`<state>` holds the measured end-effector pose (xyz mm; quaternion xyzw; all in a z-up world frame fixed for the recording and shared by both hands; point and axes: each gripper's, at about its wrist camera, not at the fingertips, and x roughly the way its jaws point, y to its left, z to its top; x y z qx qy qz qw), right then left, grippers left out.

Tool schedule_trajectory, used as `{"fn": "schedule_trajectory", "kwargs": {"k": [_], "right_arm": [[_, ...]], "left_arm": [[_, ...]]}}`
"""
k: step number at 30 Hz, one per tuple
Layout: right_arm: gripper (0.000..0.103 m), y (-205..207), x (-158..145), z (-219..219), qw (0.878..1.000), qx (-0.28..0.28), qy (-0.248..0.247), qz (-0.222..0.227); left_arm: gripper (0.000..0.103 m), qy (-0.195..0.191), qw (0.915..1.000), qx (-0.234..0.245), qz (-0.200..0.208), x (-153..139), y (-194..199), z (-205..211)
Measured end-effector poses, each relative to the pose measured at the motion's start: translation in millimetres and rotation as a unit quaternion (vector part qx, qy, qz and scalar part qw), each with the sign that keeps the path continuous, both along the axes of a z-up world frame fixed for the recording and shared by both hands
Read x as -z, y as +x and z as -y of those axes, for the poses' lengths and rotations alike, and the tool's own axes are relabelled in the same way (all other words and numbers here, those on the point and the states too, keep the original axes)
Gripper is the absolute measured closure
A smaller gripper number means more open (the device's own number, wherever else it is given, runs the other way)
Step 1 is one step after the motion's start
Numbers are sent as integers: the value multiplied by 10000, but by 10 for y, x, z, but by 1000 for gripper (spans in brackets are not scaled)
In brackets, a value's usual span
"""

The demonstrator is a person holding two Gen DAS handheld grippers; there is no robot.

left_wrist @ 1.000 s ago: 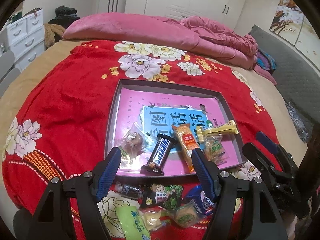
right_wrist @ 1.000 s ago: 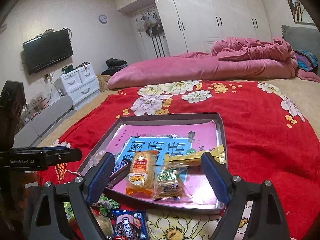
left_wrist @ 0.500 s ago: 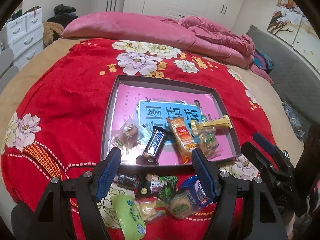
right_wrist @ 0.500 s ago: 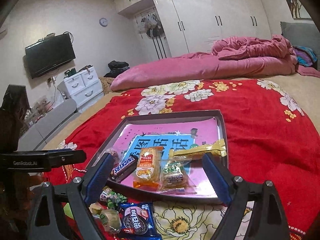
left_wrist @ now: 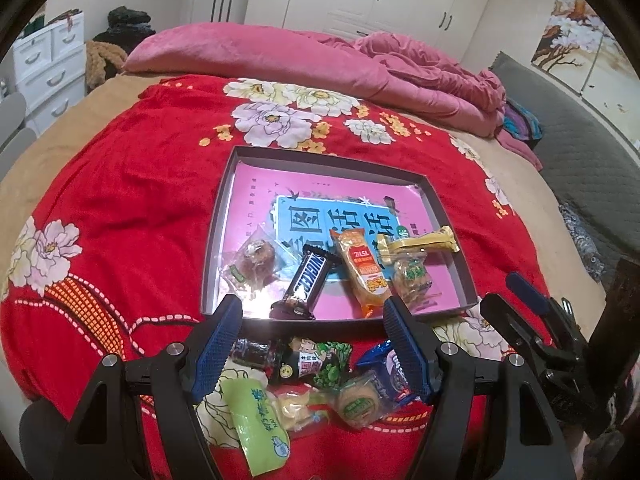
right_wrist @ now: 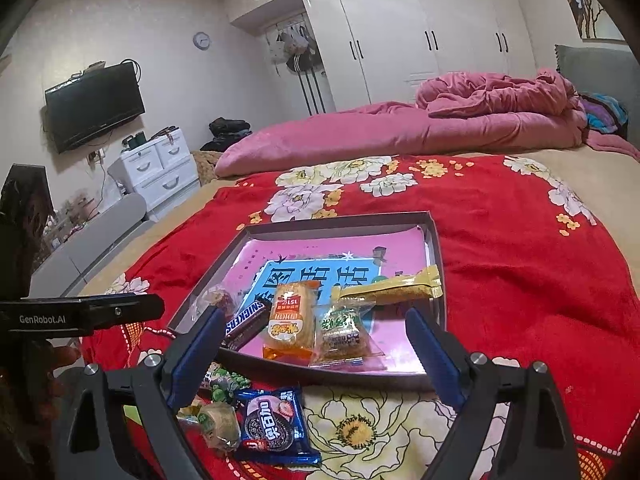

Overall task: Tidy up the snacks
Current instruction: 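Raise both open tools up and away from the tray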

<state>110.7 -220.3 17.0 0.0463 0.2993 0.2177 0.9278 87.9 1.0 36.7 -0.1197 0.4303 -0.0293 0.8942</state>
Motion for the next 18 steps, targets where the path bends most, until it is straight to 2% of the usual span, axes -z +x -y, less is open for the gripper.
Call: {"fn": "schedule_trajectory", "kwargs": {"k": [18], "right_arm": [[11,-143,89,-27,9994,63,-234,-232]], "left_arm": [[28,33,9999,29,-92,112,-147,-137]]}}
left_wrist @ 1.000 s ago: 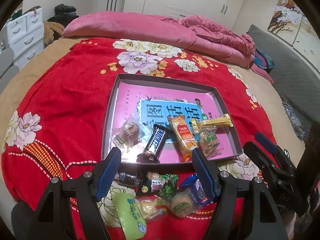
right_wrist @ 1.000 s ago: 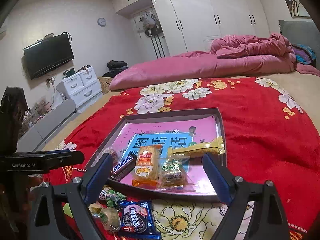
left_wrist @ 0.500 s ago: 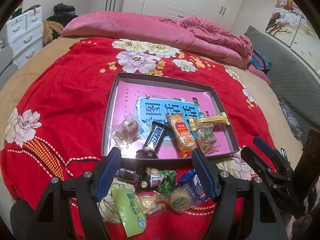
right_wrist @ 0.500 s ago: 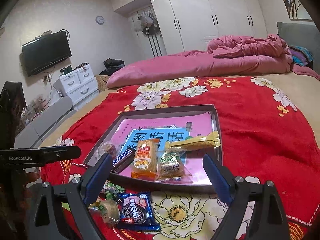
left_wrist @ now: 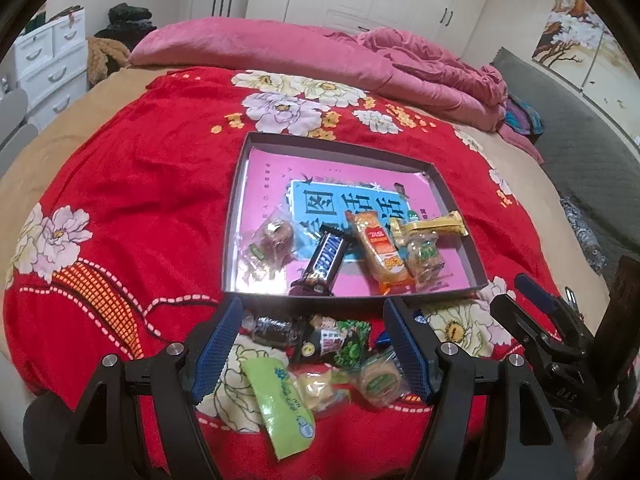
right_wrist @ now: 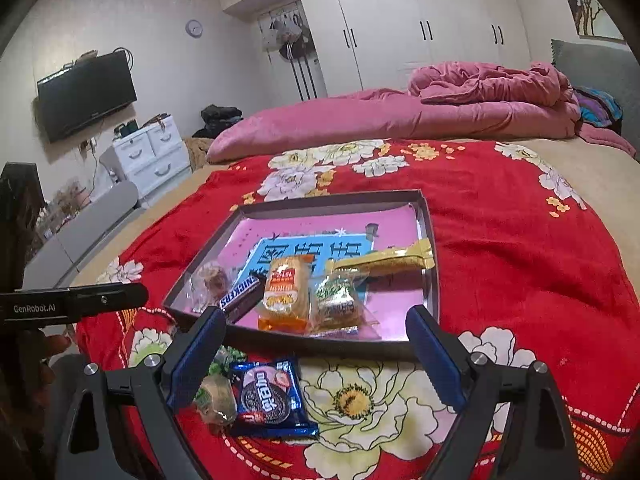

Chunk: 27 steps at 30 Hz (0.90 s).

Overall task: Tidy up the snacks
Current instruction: 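Move both tools back toward the snacks lying beside the tray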

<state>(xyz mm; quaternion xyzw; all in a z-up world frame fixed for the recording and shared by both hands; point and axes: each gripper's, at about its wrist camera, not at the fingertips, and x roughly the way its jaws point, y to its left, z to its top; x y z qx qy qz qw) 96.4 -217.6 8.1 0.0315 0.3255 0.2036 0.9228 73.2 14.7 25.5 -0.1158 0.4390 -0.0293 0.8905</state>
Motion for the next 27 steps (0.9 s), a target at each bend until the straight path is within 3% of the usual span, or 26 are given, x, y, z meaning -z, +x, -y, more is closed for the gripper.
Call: {"fn": "schedule_trajectory", "kwargs": {"k": [27], "right_arm": [[11,-120,162,-114,9990,-79,-337,-276]], "left_arm": [[28,217,9988,241,-363,264,-281,41]]}}
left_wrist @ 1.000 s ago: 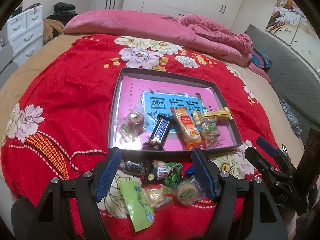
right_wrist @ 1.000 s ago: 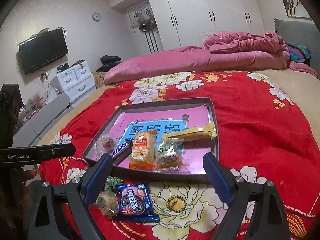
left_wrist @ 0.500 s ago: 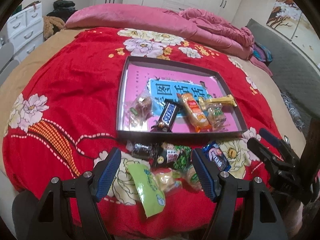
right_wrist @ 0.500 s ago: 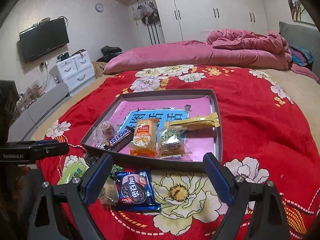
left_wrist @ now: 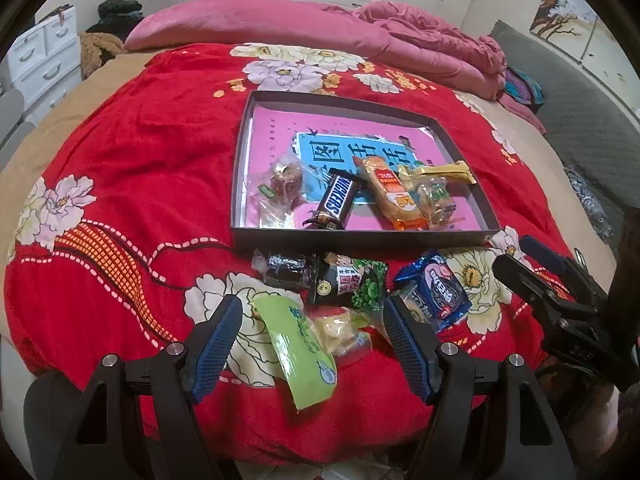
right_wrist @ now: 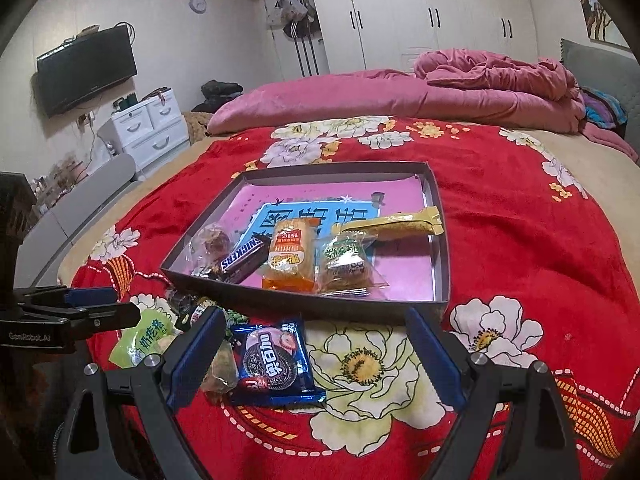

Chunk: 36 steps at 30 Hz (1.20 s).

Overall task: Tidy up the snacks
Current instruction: 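Move both tools back toward the snacks lying beside the tray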

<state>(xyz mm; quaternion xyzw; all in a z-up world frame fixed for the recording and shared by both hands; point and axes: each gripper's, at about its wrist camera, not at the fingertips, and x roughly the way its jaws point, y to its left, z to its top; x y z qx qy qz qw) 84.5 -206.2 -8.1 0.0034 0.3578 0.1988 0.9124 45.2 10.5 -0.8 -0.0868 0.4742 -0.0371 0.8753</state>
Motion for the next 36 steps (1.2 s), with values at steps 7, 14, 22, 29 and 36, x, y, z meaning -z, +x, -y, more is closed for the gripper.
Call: {"fn": "schedule_trajectory", "kwargs": {"k": [7,14,22,29,36], "right_arm": [[11,-2,32,-11,10000,38,-47,-51],[11,-38,52,-14,9999,60,-116,-76],[11,-70,75,-19,9997,88,-219,-118],[11,-63,106,-4,9995,108,-237,-197],[11,-66,145,-30,9992,38,-284,-285]], "left_arm": [[28,-43,10000,21,-58,41,-44,-10],[28,-109,9998,129,-124,94,-63,39],[28,-241,9992,192,-264,180,-58,63],[28,-209,9988,254,-372,281,-46,101],[28,-160,9984,279,-471,378,-22,127]]}}
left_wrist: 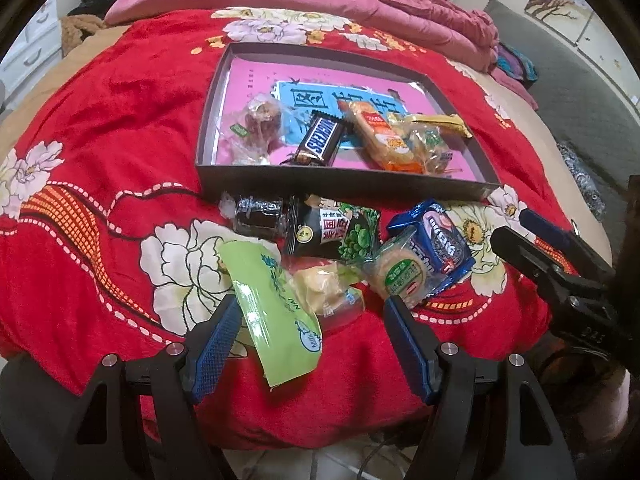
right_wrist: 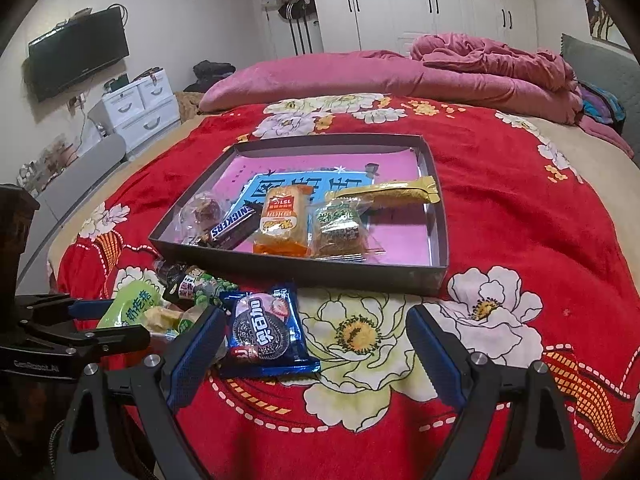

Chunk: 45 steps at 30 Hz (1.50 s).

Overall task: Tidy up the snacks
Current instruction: 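Move both tools back toward the snacks lying beside the tray, then lower the right tool onto the blue cookie pack and close it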

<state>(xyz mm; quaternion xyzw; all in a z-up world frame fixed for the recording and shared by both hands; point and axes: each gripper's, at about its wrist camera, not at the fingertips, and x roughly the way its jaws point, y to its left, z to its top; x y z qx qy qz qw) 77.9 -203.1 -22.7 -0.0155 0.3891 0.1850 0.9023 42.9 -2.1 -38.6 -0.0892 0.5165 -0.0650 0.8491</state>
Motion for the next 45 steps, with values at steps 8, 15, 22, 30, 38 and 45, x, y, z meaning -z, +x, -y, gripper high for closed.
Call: {"fn": "schedule_trajectory", "kwargs": {"k": [8,15,22,30,38,45], "right_arm": [[11,24,54,-3,9999,36,-45,-118],[11,51,105,-14,9997,51,-146,-200],[11,71,156,-29,9994,29,-173,-294],[11,69,216,-140,9988,-161,-298,-349],[11,119,300,-190,9980,-224,-299,-510],[11,169,353,-234,9975,-277,-319,-574]], "left_arm": [[28,26,9999,-86,-69,68,46,-32],[28,147,9996,-184,-173,141,97,-30],[28,185,9993,-216,-232,191,135,-15],[28,159,9991,-283,-261,215,172,-24],[29,202,9990,-282,-275,227,198,6],[28,237,9989,-289,-283,249,207,18]]}}
